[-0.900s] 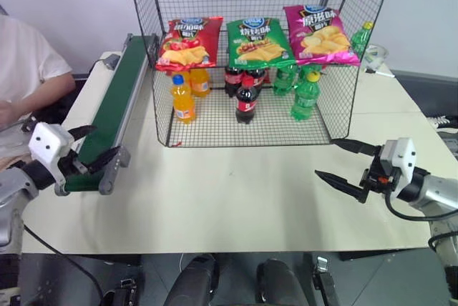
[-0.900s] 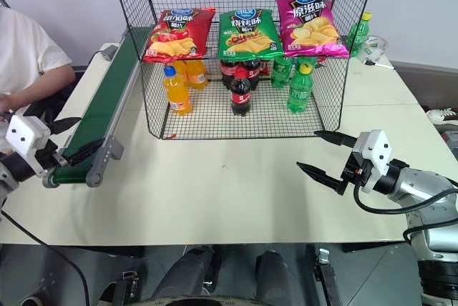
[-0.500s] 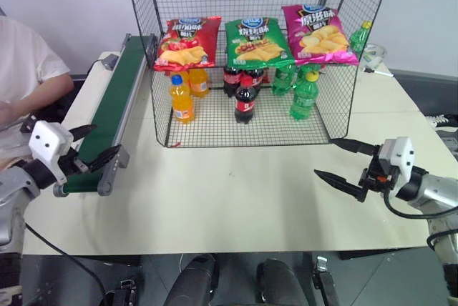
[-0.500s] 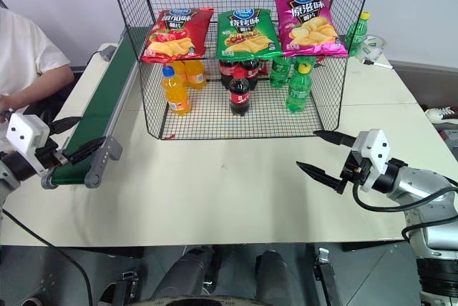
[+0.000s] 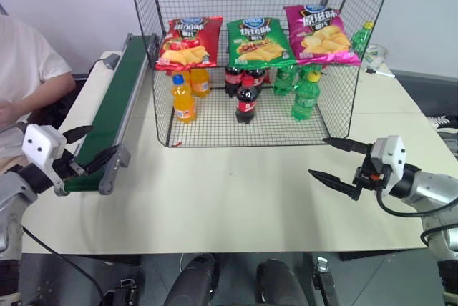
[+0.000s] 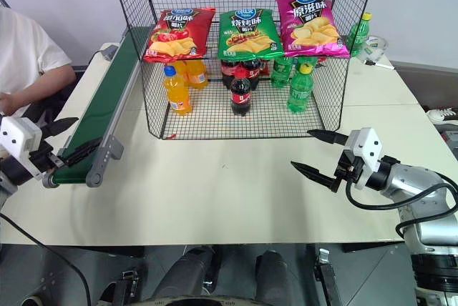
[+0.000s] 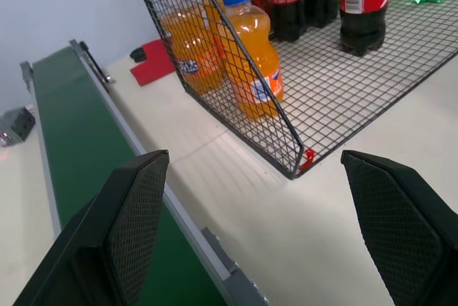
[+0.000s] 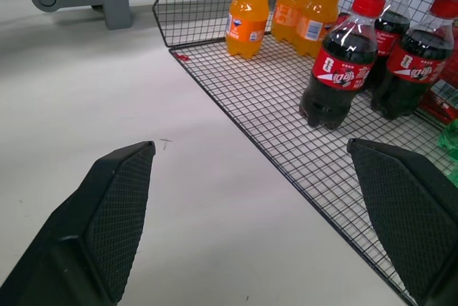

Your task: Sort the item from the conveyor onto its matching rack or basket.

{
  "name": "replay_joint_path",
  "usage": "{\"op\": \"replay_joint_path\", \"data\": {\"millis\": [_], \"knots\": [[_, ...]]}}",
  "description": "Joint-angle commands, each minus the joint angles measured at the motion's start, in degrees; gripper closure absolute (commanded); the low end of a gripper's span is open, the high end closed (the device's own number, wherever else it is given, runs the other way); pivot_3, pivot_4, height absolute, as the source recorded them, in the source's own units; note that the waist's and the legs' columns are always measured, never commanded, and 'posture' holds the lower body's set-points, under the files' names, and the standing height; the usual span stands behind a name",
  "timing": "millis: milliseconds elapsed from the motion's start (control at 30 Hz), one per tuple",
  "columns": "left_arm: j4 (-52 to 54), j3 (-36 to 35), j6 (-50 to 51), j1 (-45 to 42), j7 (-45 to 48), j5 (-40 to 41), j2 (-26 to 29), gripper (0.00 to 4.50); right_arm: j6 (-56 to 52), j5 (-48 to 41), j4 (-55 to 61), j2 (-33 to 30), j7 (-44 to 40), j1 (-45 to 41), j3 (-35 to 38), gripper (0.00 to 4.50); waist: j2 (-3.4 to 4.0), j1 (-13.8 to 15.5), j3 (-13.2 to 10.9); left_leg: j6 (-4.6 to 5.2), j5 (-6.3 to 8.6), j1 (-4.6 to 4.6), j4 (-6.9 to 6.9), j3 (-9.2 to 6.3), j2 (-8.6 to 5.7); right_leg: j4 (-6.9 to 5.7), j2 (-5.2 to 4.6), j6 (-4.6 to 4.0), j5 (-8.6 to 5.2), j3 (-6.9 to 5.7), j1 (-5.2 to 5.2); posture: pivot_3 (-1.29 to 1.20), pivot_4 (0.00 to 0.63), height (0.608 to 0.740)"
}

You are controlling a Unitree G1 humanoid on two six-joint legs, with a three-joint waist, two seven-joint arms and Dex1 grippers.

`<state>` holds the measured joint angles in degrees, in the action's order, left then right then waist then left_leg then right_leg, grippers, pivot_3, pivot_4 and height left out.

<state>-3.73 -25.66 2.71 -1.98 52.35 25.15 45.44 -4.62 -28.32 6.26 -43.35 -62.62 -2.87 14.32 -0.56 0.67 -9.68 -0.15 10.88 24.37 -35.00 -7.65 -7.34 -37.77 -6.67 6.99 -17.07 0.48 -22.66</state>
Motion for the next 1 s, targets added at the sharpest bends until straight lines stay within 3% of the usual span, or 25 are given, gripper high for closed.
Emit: {"op": "replay_joint_path", "data": {"millis": [33, 1000], "knots": [[1.4, -1.0, -1.9, 0.1, 0.1, -0.2, 0.0, 0.47, 1.1, -0.3, 0.0, 0.0, -0.2, -0.8, 0.9, 0.00, 0.00, 0.0, 0.0, 0.00, 0.00, 0.00, 0.01, 0.00, 0.00, 0.00, 0.00, 0.00, 0.00, 0.00, 0.00, 0.00, 0.150, 0.740], [0.5, -0.2, -5.7, 0.6, -0.7, -1.5, -1.6, 0.47, 1.9, 1.2, -1.4, 0.9, -0.2, -3.2, -0.4, 0.00, 0.01, 0.0, 0.0, -0.02, 0.02, 0.02, 0.06, 0.00, 0.00, 0.07, 0.00, 0.00, 0.00, 0.00, -0.07, 0.00, 0.150, 0.740]]}}
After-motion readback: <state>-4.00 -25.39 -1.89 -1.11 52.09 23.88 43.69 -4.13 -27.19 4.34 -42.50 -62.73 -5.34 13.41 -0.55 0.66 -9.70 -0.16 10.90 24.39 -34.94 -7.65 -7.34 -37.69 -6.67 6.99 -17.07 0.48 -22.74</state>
